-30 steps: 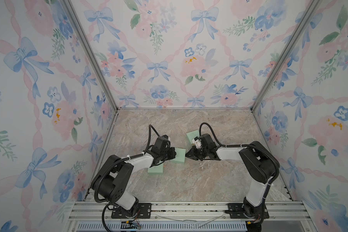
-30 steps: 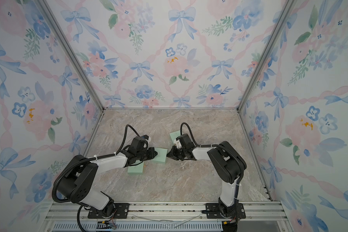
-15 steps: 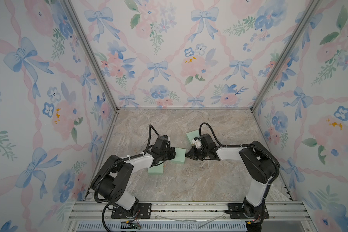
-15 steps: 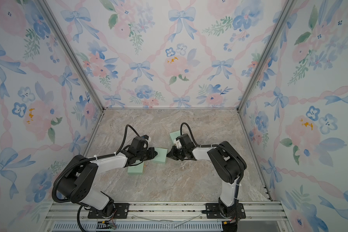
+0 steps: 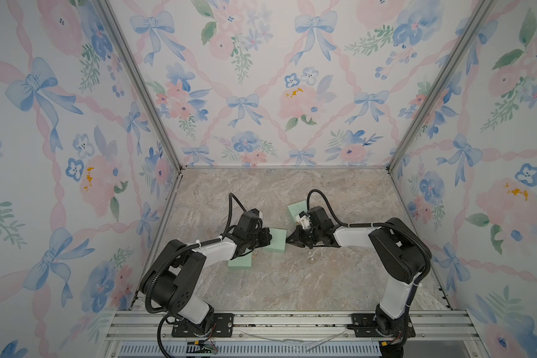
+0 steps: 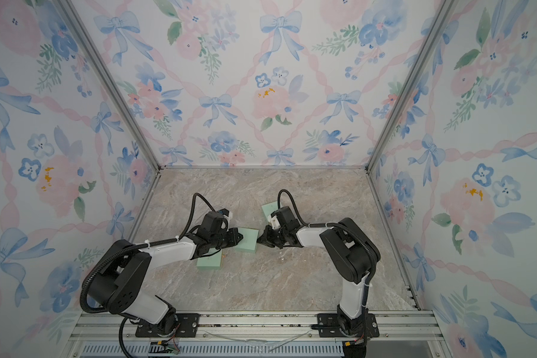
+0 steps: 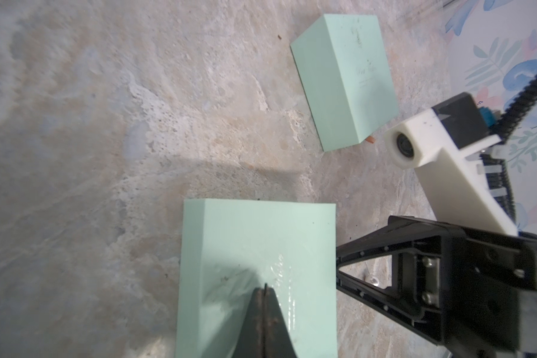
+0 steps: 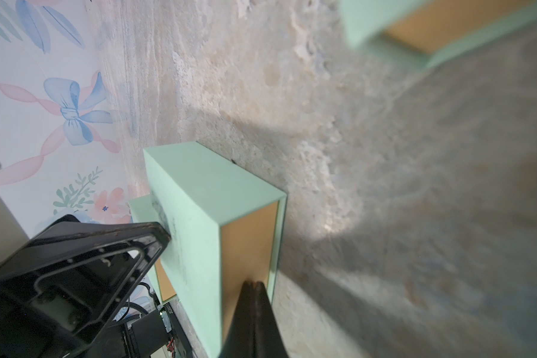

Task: Take out the earrings from the drawer-style jewelry box
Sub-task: Open the drawer in the jewelry box.

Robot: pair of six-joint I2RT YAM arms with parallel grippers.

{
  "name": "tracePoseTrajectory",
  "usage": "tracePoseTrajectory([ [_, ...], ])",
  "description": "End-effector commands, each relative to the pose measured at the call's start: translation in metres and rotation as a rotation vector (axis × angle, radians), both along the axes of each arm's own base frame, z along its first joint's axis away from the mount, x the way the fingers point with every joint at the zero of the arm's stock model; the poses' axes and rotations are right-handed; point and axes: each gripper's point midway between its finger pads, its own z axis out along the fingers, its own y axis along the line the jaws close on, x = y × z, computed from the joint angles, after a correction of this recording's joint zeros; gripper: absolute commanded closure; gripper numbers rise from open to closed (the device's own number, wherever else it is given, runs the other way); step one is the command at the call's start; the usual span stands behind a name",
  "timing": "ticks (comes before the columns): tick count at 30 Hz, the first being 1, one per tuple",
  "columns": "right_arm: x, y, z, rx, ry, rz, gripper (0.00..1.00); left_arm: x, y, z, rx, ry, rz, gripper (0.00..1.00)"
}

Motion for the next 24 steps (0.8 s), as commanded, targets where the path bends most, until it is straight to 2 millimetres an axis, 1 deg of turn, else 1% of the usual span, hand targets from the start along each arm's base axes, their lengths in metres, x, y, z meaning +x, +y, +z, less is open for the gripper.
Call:
tracePoseTrajectory([
  [1,-0.001,0.004,0.001,-0.010,0.003,0.025,0.99,-0.024,0.016,-0.030,0.077,0.102,0.014,1.00],
  [4,0.000,0.004,0.002,-0.015,-0.001,0.023,1.00,-0.027,0.017,-0.035,0.082,0.114,0.012,1.00],
  [13,0.000,0.000,0.003,-0.059,-0.009,0.039,1.00,-0.032,0.020,-0.042,0.089,0.135,0.012,1.00],
  [24,0.000,-0.009,0.002,-0.126,-0.012,0.046,1.00,-0.033,0.023,-0.046,0.094,0.146,0.019,1.00],
])
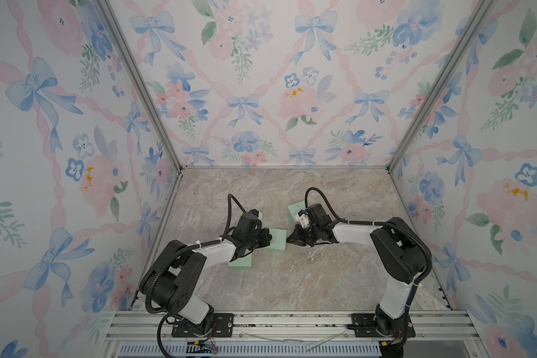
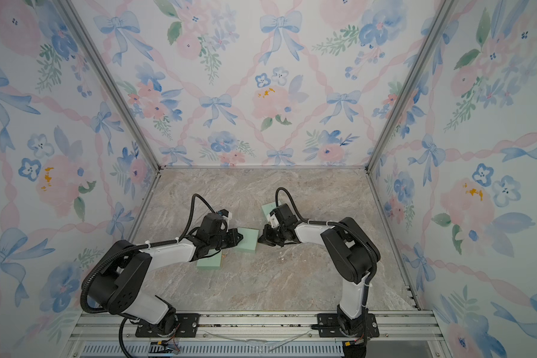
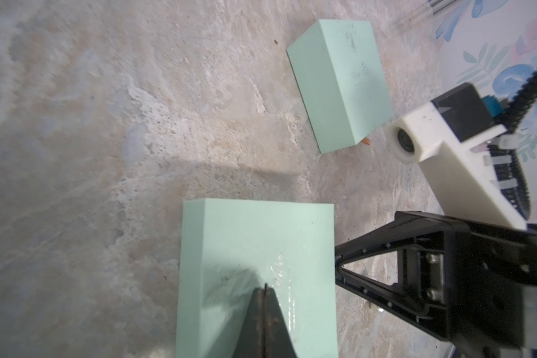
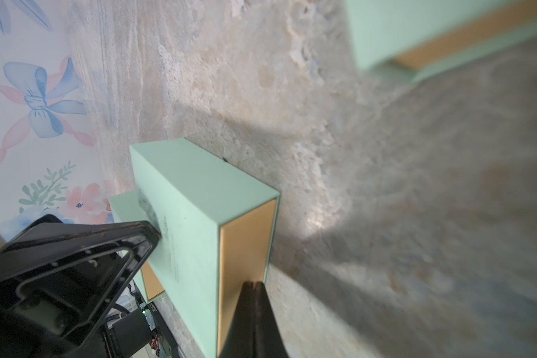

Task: Take out the earrings from the drawer-style jewelry box
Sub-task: Open the drawer in the jewelry box.

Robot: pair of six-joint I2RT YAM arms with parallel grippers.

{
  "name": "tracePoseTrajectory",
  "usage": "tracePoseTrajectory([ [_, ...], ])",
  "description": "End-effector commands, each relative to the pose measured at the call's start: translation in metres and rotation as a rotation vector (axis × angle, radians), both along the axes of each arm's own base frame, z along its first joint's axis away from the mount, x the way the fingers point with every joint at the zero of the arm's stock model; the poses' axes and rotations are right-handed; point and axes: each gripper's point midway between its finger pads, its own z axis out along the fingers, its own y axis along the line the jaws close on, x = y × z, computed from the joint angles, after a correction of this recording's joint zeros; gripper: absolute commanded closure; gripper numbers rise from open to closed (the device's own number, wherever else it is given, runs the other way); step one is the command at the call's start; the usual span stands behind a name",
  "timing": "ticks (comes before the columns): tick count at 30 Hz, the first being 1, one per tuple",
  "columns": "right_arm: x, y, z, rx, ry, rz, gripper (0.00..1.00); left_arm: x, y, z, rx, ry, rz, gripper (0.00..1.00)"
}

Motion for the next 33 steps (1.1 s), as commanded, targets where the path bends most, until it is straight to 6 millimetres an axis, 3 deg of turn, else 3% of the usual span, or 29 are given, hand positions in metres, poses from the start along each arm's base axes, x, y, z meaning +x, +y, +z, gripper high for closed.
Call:
tracePoseTrajectory([
  [1,0.000,-0.003,0.004,-0.033,-0.010,0.007,1.00,-0.033,0.023,-0.045,0.109,0.167,0.016,1.00],
  [33,-0.010,-0.052,-0.004,-0.305,-0.026,0.007,1.00,-0.035,0.031,-0.047,0.113,0.175,0.038,1.00],
])
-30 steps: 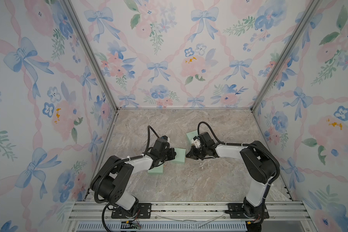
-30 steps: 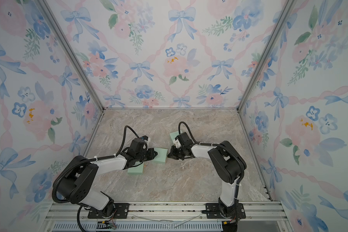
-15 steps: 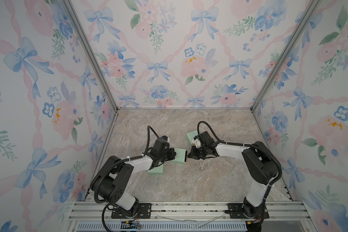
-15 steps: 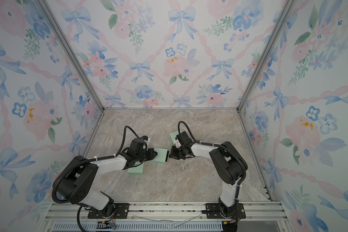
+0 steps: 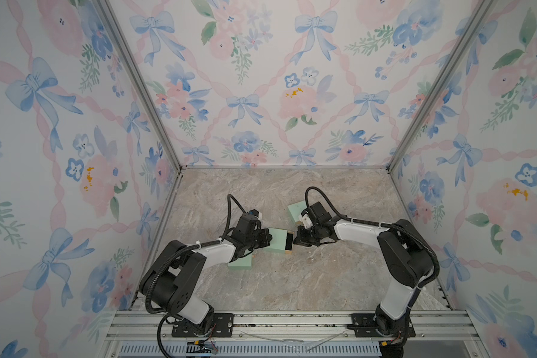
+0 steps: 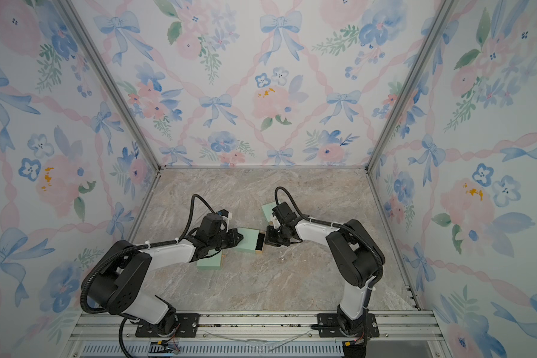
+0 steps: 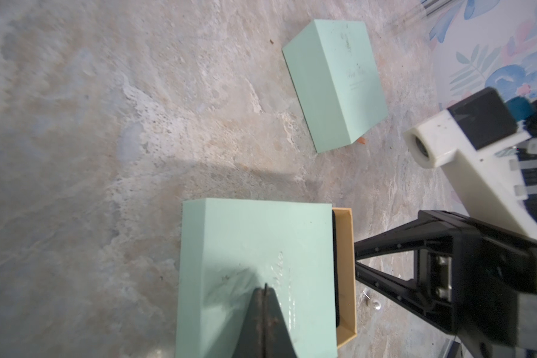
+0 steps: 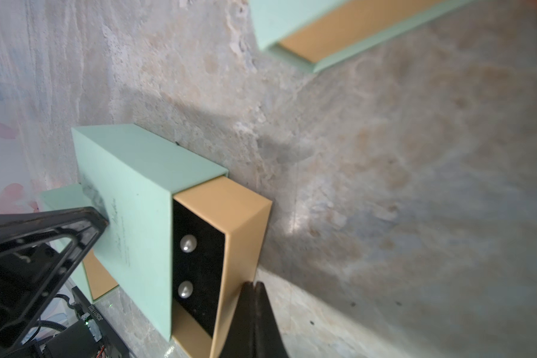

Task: Take out the earrings from the drawer-style jewelry box
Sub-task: Open the drawer in the jewelry box.

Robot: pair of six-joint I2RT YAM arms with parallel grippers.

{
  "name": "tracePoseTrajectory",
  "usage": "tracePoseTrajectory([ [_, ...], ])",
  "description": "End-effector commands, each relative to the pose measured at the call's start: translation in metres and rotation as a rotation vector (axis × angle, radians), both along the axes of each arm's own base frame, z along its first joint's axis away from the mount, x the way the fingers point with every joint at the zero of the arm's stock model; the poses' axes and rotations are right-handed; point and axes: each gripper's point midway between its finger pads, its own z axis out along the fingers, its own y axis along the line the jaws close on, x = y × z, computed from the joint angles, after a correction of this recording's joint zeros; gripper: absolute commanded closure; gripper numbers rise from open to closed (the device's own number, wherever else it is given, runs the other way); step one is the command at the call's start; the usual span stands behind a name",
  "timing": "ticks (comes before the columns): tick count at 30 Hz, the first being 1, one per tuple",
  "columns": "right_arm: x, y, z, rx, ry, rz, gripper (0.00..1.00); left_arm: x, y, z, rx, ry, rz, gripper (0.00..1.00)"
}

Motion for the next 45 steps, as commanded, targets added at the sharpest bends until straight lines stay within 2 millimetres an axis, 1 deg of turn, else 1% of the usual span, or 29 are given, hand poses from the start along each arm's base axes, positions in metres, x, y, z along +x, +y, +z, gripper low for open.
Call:
tracePoseTrajectory([
  [1,-0.007,-0.022,-0.002,-0.100,0.015,-0.022,1.00,-0.035,0.030,-0.047,0.125,0.181,0.038,1.00],
  [9,-0.008,-0.029,-0.004,-0.121,0.015,-0.034,1.00,-0.035,0.031,-0.047,0.126,0.183,0.038,1.00],
  [18,-0.009,-0.030,-0.005,-0.119,0.017,-0.033,1.00,-0.035,0.032,-0.046,0.128,0.180,0.044,1.00],
  [25,-0.006,-0.021,-0.001,-0.071,0.006,-0.021,1.00,-0.035,0.031,-0.049,0.123,0.188,0.047,1.00],
  [30,-0.005,-0.019,0.002,-0.061,0.005,-0.019,1.00,-0.036,0.032,-0.048,0.119,0.187,0.052,1.00],
  [33,-0.003,-0.019,0.005,-0.054,0.005,-0.021,0.95,-0.037,0.032,-0.049,0.118,0.191,0.052,1.00],
  [35,-0.002,-0.020,0.008,-0.053,0.005,-0.026,0.89,-0.038,0.033,-0.048,0.117,0.191,0.053,1.00],
  [45,0.002,-0.030,0.027,-0.070,-0.028,-0.005,0.76,-0.037,0.033,-0.047,0.113,0.187,0.059,1.00],
])
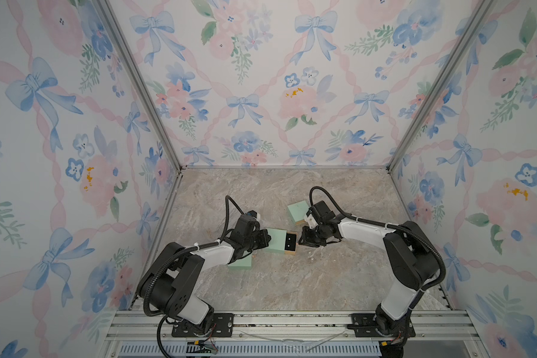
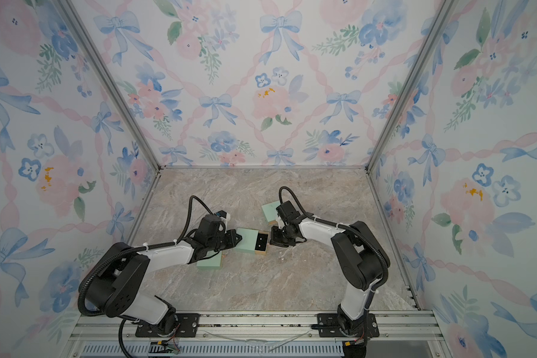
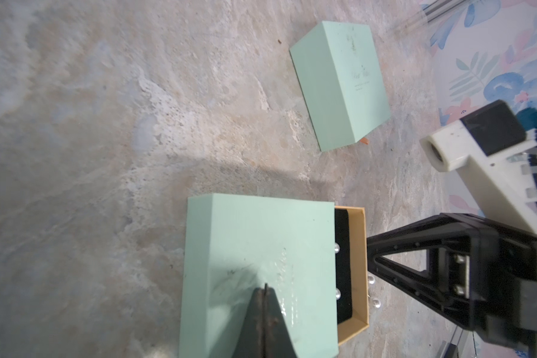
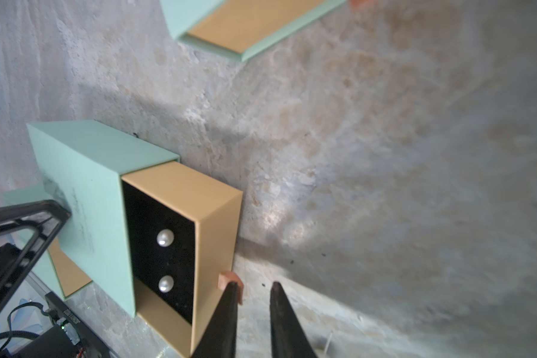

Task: Take out the earrings from the drawer-style jewelry box
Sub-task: Open the drawer in the jewelry box, then pick up the earring from the drawer.

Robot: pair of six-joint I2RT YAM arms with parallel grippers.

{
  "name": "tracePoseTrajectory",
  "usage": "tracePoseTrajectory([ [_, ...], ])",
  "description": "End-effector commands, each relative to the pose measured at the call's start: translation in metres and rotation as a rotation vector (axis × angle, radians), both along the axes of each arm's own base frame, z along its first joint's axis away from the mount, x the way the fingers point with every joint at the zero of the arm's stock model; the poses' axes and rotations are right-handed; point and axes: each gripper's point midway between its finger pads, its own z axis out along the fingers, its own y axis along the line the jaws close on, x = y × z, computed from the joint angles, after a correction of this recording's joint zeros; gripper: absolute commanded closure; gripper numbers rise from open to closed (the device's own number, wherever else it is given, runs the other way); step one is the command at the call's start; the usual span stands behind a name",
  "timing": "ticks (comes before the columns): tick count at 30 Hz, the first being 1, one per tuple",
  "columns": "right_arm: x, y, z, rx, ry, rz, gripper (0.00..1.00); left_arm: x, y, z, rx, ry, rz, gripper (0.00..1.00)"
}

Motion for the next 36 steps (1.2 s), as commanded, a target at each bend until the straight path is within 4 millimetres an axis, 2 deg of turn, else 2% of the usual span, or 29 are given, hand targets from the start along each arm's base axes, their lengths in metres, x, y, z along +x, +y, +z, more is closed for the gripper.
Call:
tracePoseTrajectory([
  [1,0.007,-0.006,0.024,0.002,-0.044,0.002,0.75,-0.034,0.027,-0.047,0.122,0.181,0.036,1.00],
  [6,0.009,-0.008,0.041,0.009,-0.098,0.018,0.72,-0.033,0.027,-0.046,0.120,0.179,0.037,1.00],
  [8,0.008,-0.009,0.041,0.005,-0.098,0.022,0.71,-0.033,0.027,-0.045,0.118,0.179,0.038,1.00],
  [9,0.008,-0.009,0.053,0.019,-0.122,0.023,0.71,-0.033,0.027,-0.045,0.118,0.178,0.036,1.00],
  [12,0.008,-0.008,0.063,0.027,-0.140,0.029,0.71,-0.032,0.025,-0.045,0.115,0.180,0.032,1.00],
  [19,0.004,-0.001,0.082,0.043,-0.178,0.053,0.70,-0.033,0.024,-0.047,0.114,0.185,0.027,1.00],
  [29,-0.001,0.019,0.085,0.041,-0.195,0.101,0.70,-0.031,0.023,-0.047,0.113,0.178,0.026,1.00],
  [36,-0.005,0.033,0.078,0.031,-0.187,0.131,0.71,-0.033,0.026,-0.047,0.119,0.170,0.031,1.00],
])
